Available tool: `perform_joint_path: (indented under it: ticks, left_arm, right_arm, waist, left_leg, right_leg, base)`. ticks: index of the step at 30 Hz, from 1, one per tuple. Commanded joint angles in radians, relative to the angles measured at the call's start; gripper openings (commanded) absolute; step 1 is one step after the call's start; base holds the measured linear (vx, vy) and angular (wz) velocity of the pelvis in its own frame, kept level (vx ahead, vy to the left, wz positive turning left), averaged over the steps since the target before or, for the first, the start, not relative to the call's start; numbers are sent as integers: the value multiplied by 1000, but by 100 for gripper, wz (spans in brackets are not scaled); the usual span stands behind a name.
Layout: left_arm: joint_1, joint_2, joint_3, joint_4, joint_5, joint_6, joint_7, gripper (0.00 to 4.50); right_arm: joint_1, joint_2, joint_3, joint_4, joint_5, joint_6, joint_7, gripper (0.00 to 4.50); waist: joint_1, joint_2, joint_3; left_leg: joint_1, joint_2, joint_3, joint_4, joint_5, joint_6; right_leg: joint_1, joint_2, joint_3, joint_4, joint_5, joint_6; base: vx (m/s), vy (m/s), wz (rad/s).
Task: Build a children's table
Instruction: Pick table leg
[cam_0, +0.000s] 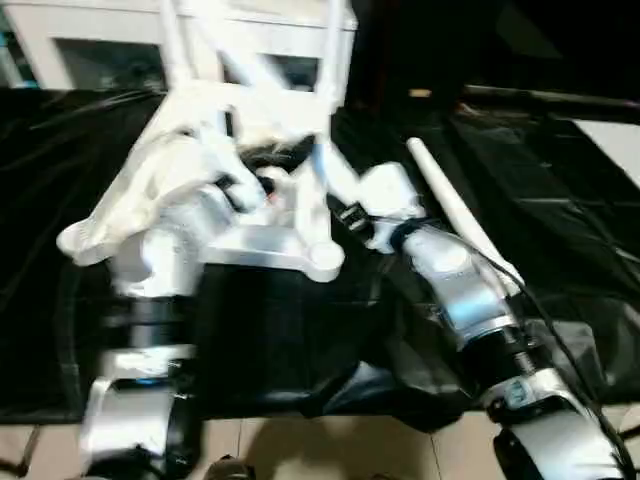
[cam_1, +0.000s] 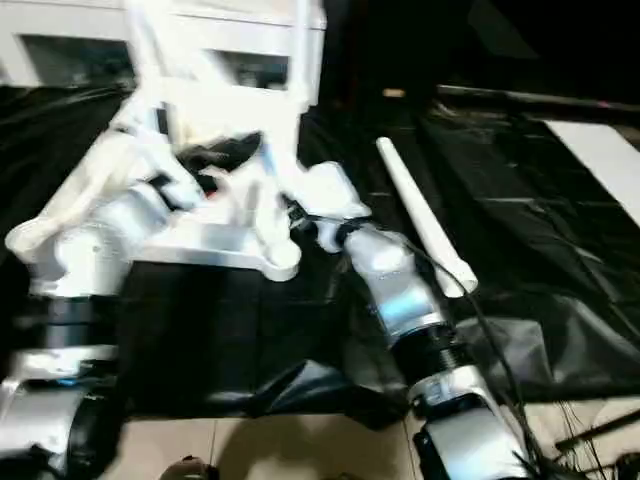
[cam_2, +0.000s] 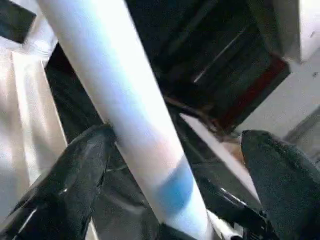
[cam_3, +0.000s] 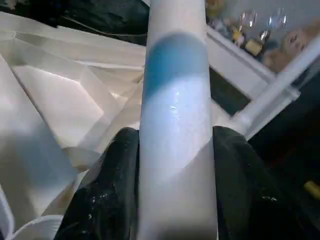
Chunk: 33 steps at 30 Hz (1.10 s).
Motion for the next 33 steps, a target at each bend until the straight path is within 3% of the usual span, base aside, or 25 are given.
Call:
perform_joint_path:
  ticks: [1, 2, 5, 6, 7, 10, 11, 16, 18, 19, 21, 23, 25, 26, 28, 33]
  left_arm:
    - [-34, -28, 12, 20, -31, 5, 24, 450]
    - [-42, -37, 17, 32, -36, -3, 31, 450]
    - [-77, -70, 66, 82, -63, -33, 110, 450]
    - [-77, -70, 66, 82, -63, -33, 110, 450]
    - [-87, -76, 82, 101, -59, -48, 133, 423]
    - [-106, -94, 154, 116, -98, -63, 200, 405]
    - [-106, -94, 154, 116, -98, -63, 200, 405]
    - [-126, -135, 242, 92, -187, -50, 295, 367]
    - [-129, -139, 246, 93, -194, -52, 300, 359]
    - [-132, -146, 256, 97, -204, -54, 315, 329]
    - [-132, -151, 259, 99, -204, -54, 327, 329]
    - [-127, -166, 274, 100, -216, -54, 371, 302]
    - [-121, -174, 277, 93, -220, -52, 389, 284]
    - [-117, -176, 276, 90, -218, -53, 392, 283]
    - [-113, -181, 279, 85, -222, -55, 400, 243]
    - [-105, -188, 273, 76, -233, -60, 409, 210]
  right_arm:
    - [13, -7, 29, -33, -46, -24, -13, 181]
    - [13, -9, 41, -38, -68, -34, -24, 181]
    - [12, -27, 86, -60, -156, -55, -90, 181]
    - [12, -27, 86, -60, -156, -55, -90, 181]
    - [13, -32, 97, -64, -177, -58, -113, 181]
    - [14, -47, 144, -69, -265, -59, -174, 181]
    - [14, -47, 144, -69, -265, -59, -174, 181]
    - [-3, -47, 203, -69, -429, -20, -314, 181]
    - [-2, -43, 208, -69, -443, -17, -331, 181]
    - [1, -38, 214, -69, -453, -17, -340, 181]
    - [2, -36, 220, -70, -465, -10, -350, 181]
    - [0, -36, 232, -63, -492, -6, -379, 181]
    - [-2, -38, 237, -59, -508, -5, -393, 181]
    - [-2, -40, 237, -58, -512, -6, -397, 181]
    - [-3, -42, 238, -51, -519, -7, -407, 181]
    - [-12, -37, 241, -28, -530, -10, -424, 181]
  waist:
    - [-3, 25, -89]
    - [-1, 21, -89]
    - [-1, 23, -89]
    - [-2, 21, -89]
    - [-2, 13, -88]
    - [-1, 20, -87]
    - [-2, 18, -88]
    - [-8, 22, -88]
    - [-9, 21, -88]
    - [-10, 15, -87]
    - [-8, 14, -86]
    - [-10, 6, -85]
    - [-8, 8, -86]
    - [-8, 3, -85]
    - [-8, 5, -85]
    - [-10, 12, -86]
  left_leg:
    - [20, 1, 0, -60, -152, -6]
    - [20, -1, 1, -58, -142, -6]
    - [20, -1, 0, -58, -137, -9]
    - [20, -1, 0, -59, -143, -10]
    - [20, 0, 1, -59, -148, -7]
    - [19, -3, -1, -58, -152, -10]
    - [17, -3, -1, -58, -147, -13]
    - [19, -6, -2, -56, -149, -16]
    - [20, -6, -2, -57, -154, -13]
    - [19, -5, -2, -57, -165, -10]
    - [18, -6, -2, -58, -167, -7]
    - [17, -5, -1, -57, -158, -5]
    - [18, -4, -1, -56, -154, -2]
    - [18, -5, 0, -56, -156, 0]
    - [18, -5, 0, -57, -154, 0]
    - [18, -6, 0, -56, -161, 1]
  right_leg:
    - [66, -62, 48, -63, 62, -199]
    - [65, -61, 48, -63, 62, -197]
    - [66, -61, 49, -63, 63, -188]
    - [66, -61, 48, -64, 56, -183]
    - [68, -62, 49, -66, 49, -181]
    - [67, -62, 49, -65, 30, -167]
    - [68, -62, 49, -64, 36, -166]
    - [67, -58, 48, -63, 64, -170]
    - [66, -58, 48, -64, 61, -167]
    - [66, -58, 48, -65, 47, -160]
    - [67, -58, 49, -65, 32, -156]
    - [67, -58, 49, -66, 31, -150]
    - [66, -59, 50, -64, 32, -148]
    - [65, -59, 49, -65, 22, -145]
    - [65, -59, 50, -65, 17, -142]
    - [63, -57, 50, -66, 27, -141]
  base:
    - [0, 0, 0]
    - [0, 0, 0]
    - [0, 0, 0]
    - [0, 0, 0]
    - [0, 0, 0]
    - [0, 0, 0]
    - [0, 0, 0]
    - [0, 0, 0]
    - [0, 0, 0]
    - [0, 0, 0]
    - [0, 0, 0]
    - [0, 0, 0]
    - [0, 0, 0]
    - [0, 0, 0]
    - [0, 0, 0]
    - [0, 0, 0]
